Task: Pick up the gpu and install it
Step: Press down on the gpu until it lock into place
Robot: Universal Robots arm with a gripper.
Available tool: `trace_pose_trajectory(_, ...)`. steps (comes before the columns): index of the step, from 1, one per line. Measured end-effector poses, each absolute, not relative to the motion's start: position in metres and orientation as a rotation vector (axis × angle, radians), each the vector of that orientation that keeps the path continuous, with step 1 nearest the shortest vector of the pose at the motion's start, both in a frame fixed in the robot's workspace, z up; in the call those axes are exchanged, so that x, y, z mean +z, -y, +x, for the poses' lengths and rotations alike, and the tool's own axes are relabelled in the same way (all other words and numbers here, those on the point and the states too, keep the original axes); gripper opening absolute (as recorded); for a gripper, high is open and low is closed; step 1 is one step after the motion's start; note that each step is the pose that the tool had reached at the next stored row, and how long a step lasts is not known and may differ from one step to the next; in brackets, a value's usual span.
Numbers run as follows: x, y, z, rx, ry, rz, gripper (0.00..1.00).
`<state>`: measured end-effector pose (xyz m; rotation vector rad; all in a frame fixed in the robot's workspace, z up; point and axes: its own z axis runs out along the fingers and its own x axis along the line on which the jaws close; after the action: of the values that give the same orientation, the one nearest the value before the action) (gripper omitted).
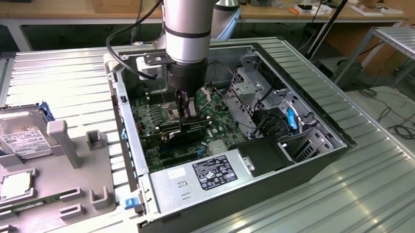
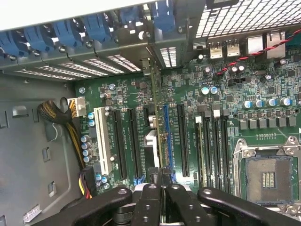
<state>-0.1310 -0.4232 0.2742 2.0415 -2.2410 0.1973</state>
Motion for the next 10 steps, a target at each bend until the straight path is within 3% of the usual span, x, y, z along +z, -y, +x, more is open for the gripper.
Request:
trace_pose_trajectory(8,0.2709,0.4232,-0.1321,0.198,2.241,2.042,0.11)
trace_pose_trajectory(10,0.2745,0.4231,-0.1322,0.176,2.231,2.035,0.11)
